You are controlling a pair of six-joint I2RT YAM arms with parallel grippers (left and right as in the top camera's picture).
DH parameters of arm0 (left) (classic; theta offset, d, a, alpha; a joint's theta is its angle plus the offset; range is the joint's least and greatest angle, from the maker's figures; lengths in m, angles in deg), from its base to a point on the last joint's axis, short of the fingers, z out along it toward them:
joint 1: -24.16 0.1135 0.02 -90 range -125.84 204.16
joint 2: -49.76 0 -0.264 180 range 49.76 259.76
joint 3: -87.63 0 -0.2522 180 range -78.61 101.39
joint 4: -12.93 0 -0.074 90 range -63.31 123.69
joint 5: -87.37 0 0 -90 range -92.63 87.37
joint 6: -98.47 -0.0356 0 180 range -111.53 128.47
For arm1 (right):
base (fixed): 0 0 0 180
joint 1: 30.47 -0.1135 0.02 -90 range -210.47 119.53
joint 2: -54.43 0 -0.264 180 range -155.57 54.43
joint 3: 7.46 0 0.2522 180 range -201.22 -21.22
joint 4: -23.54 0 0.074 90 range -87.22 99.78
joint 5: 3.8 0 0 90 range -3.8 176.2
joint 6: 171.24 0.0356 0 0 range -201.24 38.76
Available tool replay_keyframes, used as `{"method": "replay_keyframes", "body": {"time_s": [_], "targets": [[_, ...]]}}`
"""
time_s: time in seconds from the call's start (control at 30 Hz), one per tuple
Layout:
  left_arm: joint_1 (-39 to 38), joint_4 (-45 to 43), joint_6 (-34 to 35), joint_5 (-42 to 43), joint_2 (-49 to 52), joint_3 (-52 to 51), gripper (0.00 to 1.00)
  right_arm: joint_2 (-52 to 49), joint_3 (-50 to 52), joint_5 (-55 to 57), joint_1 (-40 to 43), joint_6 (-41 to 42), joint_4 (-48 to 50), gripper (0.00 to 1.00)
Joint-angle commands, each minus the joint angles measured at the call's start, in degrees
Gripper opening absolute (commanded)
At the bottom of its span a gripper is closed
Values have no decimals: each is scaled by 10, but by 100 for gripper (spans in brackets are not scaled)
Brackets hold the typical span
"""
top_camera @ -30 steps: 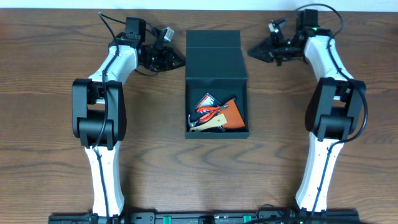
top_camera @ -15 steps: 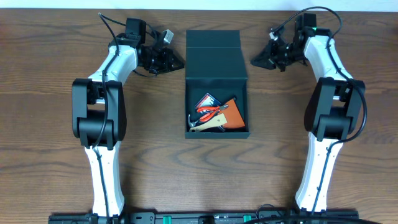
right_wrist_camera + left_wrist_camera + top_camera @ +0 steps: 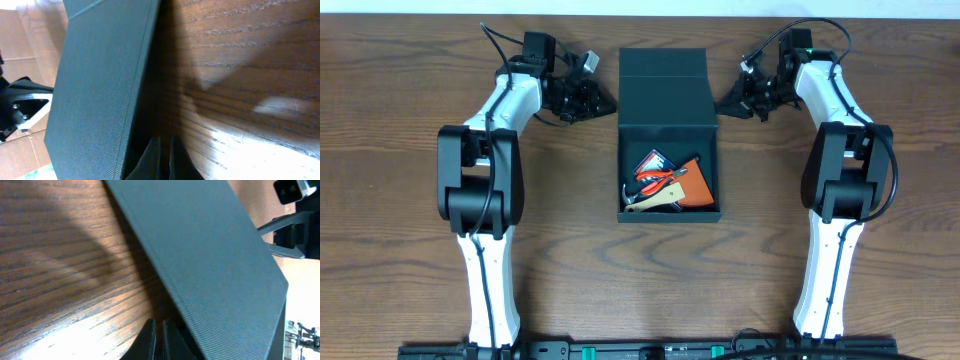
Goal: Pack container
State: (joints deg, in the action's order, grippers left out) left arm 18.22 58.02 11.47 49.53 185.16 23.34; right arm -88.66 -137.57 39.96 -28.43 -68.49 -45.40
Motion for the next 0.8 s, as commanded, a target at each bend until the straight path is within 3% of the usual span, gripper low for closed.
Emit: {"method": "replay_keyframes", "body": {"time_s": [0.0, 0.4, 0.77], "targets": [[-5, 1, -3, 10, 18, 13, 6, -5, -1, 0, -7, -10, 2, 1], [-21, -60, 42, 63, 20, 13, 6, -5, -1, -25, -21, -10, 28, 1], [-21, -62, 42, 73, 20, 16, 5, -5, -1, -124, -21, -33, 70, 1]]}}
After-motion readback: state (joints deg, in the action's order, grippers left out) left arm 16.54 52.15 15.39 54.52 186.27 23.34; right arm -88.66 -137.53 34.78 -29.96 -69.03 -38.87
